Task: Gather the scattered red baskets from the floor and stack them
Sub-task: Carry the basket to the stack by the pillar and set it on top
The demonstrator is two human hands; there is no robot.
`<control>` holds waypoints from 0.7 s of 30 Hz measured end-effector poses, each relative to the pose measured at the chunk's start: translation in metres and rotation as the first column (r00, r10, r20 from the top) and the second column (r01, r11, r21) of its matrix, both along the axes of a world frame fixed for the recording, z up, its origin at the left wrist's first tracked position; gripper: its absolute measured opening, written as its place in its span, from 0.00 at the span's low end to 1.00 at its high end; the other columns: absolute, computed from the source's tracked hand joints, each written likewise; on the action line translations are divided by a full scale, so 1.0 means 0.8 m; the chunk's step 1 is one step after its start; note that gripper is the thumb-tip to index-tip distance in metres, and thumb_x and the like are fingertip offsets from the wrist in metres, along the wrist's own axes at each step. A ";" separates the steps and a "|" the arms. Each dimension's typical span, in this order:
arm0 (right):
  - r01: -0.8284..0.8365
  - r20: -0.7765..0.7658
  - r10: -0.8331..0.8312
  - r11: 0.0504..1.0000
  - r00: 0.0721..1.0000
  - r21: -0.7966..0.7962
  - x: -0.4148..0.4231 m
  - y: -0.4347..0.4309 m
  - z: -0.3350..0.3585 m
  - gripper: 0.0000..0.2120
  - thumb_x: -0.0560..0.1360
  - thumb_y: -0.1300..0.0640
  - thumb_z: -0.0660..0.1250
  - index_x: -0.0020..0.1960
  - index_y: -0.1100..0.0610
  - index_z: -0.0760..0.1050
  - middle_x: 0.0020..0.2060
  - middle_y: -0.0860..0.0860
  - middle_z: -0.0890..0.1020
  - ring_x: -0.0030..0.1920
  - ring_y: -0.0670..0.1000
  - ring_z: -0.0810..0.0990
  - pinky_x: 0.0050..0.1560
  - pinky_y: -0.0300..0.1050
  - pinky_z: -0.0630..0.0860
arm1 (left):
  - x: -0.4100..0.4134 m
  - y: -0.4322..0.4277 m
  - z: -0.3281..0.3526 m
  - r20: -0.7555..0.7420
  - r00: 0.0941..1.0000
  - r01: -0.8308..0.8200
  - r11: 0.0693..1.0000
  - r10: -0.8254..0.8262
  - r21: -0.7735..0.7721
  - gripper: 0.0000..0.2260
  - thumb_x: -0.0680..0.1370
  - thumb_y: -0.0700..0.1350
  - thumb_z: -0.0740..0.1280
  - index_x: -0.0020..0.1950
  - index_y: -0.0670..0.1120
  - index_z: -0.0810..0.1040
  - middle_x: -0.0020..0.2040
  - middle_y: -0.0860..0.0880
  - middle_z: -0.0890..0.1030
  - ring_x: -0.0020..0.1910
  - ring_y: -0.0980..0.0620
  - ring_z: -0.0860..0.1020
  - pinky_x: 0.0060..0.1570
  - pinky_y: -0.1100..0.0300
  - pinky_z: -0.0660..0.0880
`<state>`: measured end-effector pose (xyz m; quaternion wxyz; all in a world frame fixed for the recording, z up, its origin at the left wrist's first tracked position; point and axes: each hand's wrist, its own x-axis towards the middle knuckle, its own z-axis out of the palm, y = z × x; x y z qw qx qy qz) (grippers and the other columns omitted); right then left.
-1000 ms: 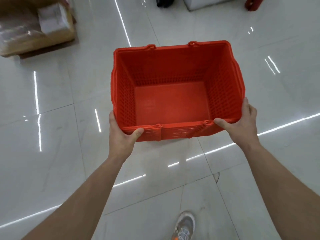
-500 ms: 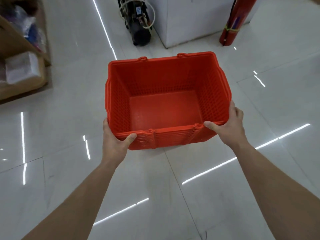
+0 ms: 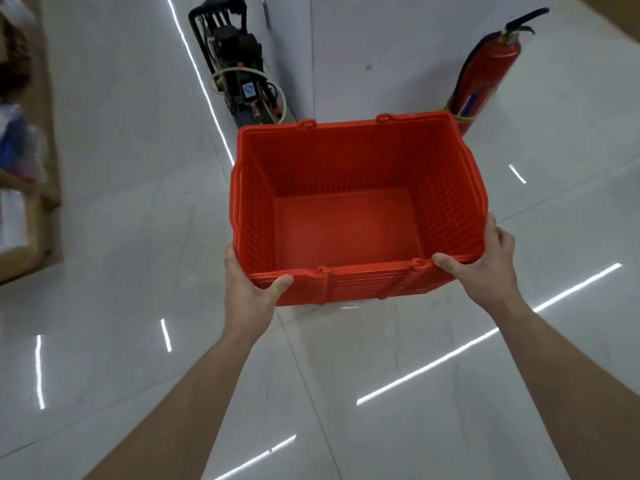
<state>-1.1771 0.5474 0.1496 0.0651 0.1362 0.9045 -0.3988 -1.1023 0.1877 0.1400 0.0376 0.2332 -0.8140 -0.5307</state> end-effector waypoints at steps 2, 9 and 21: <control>-0.006 -0.008 0.006 1.000 1.000 0.001 -0.050 0.009 0.000 0.58 0.61 0.34 0.75 0.81 0.44 0.45 0.75 0.50 0.56 0.74 0.56 0.63 0.72 0.56 0.66 | -0.049 0.010 -0.004 0.011 1.000 -0.014 1.000 0.014 0.000 0.48 0.68 0.48 0.80 0.79 0.51 0.53 0.70 0.53 0.69 0.68 0.54 0.70 0.69 0.52 0.69; -0.050 -0.007 0.050 0.999 0.999 -0.005 -0.224 0.065 0.001 0.56 0.64 0.38 0.77 0.80 0.41 0.45 0.75 0.49 0.57 0.75 0.55 0.62 0.71 0.55 0.66 | -0.197 0.073 -0.005 0.025 0.997 -0.072 0.997 0.072 -0.012 0.49 0.69 0.49 0.79 0.79 0.52 0.50 0.72 0.52 0.66 0.70 0.53 0.67 0.70 0.52 0.67; -0.193 -0.001 0.193 0.981 0.981 0.005 -0.460 0.158 0.008 0.56 0.64 0.42 0.80 0.79 0.36 0.46 0.73 0.52 0.59 0.73 0.58 0.65 0.70 0.58 0.68 | -0.369 0.190 0.000 0.038 0.980 -0.196 0.981 0.196 0.003 0.48 0.69 0.48 0.79 0.79 0.53 0.50 0.72 0.53 0.65 0.69 0.53 0.68 0.67 0.52 0.70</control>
